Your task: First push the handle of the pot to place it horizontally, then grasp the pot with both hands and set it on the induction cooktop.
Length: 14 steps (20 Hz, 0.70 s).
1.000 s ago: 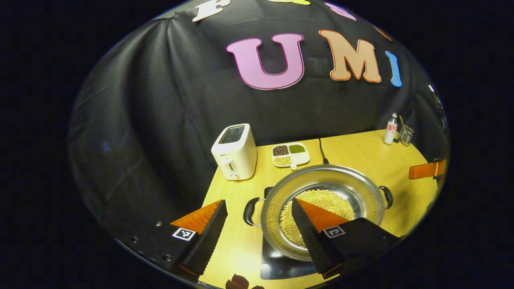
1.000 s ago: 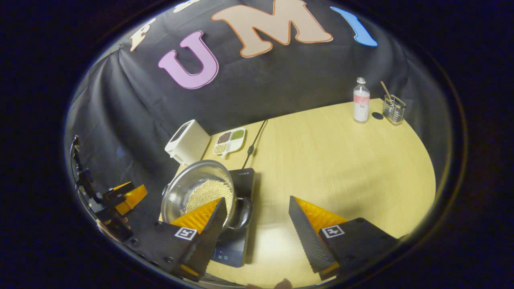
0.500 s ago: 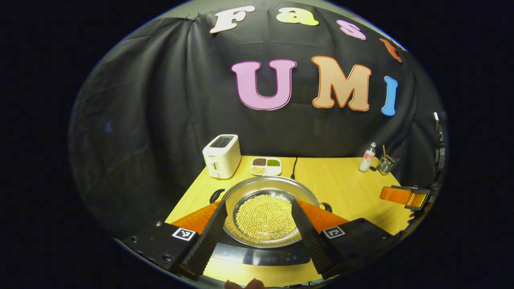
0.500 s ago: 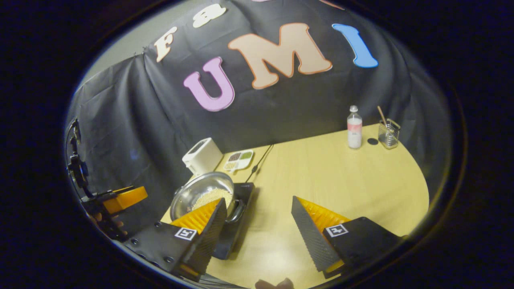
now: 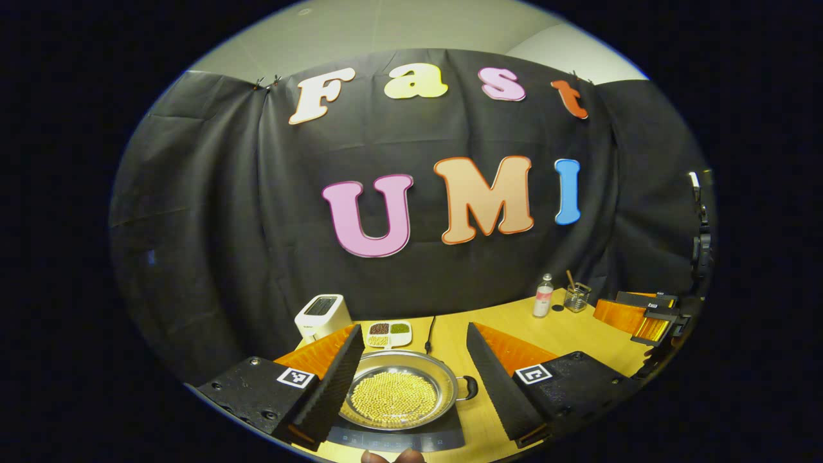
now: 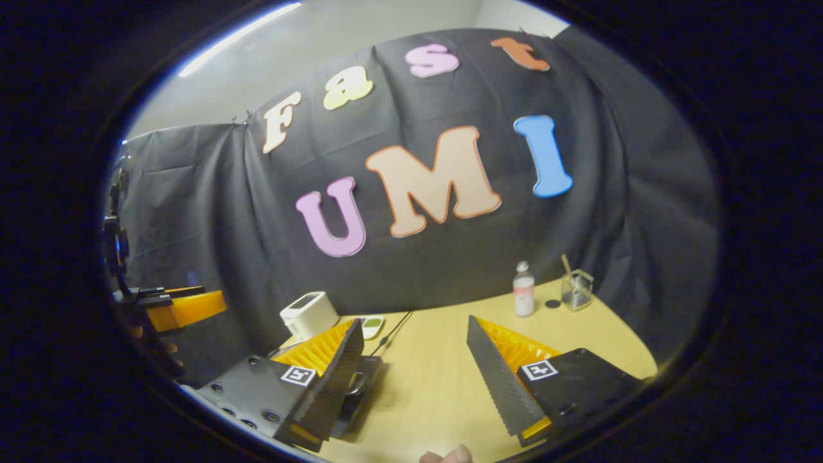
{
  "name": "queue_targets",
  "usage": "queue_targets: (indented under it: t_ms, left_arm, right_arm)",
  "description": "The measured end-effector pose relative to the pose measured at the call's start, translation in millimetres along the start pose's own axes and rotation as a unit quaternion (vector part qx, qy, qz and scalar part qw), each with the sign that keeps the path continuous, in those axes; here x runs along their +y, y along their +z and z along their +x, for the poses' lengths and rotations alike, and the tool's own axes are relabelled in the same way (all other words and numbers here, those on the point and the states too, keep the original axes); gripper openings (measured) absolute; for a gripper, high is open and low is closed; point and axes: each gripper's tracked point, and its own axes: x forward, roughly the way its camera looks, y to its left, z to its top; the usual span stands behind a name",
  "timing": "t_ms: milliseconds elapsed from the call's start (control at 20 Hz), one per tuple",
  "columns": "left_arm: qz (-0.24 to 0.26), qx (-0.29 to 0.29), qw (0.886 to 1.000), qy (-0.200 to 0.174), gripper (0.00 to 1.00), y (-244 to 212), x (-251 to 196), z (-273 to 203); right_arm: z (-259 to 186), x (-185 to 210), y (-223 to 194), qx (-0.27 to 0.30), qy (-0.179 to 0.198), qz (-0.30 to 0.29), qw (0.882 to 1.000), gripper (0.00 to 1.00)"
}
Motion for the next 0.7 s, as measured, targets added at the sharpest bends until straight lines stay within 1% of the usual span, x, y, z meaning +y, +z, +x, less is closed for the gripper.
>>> queue_targets:
  t_ms: [100,150,200,250,300,350,400,450,500,550,600,700]
  left_arm:
    - [-0.018,-0.017,1.000,-0.008,0.98,8.4,-4.1,-15.6]
    - [-0.024,-0.029,0.999,-0.008,0.98,13.7,-2.7,-21.9]
    - [-0.021,-0.031,0.999,-0.005,0.97,13.5,2.0,-29.4]
    - [-0.012,-0.030,0.999,-0.002,0.97,8.0,5.6,-38.3]
    - [-0.006,-0.035,0.999,-0.002,1.00,8.0,8.0,-45.6]
    - [-0.006,-0.038,0.999,-0.009,1.00,8.7,4.2,-51.2]
    - [-0.009,-0.044,0.999,-0.016,0.98,8.7,0.7,-57.6]
    - [-0.014,-0.051,0.998,-0.018,1.00,11.3,1.1,-63.6]
    - [-0.020,-0.053,0.998,-0.016,0.98,12.6,2.8,-69.6]
    - [-0.024,-0.057,0.998,-0.012,1.00,12.8,6.0,-76.2]
    - [-0.029,-0.067,0.997,-0.009,0.97,18.8,8.1,-83.6]
    - [-0.025,-0.091,0.995,-0.004,0.97,33.9,12.6,-96.3]
  right_arm:
    - [-28.3,4.9,11.5,-0.009,-0.003,-0.007,1.000,0.99]
    - [-37.0,3.3,19.8,-0.024,-0.011,-0.018,0.999,0.92]
    - [-44.6,2.0,25.0,-0.034,-0.020,-0.028,0.999,0.99]
    - [-52.8,5.8,27.5,-0.037,-0.021,-0.035,0.998,0.91]
    - [-61.1,10.0,27.4,-0.034,-0.026,-0.044,0.998,0.92]
    - [-69.5,10.9,29.2,-0.035,-0.033,-0.053,0.997,0.92]
    - [-76.2,11.9,36.1,-0.042,-0.039,-0.065,0.996,0.92]
    - [-83.4,13.4,43.2,-0.050,-0.045,-0.076,0.995,0.92]
    - [-91.7,15.8,48.7,-0.056,-0.050,-0.086,0.993,0.92]
    - [-98.9,18.7,53.6,-0.061,-0.051,-0.096,0.992,0.92]
    - [-105.5,21.9,60.1,-0.068,-0.052,-0.105,0.991,0.92]
    - [-114.6,28.5,74.0,-0.086,-0.047,-0.113,0.989,0.92]
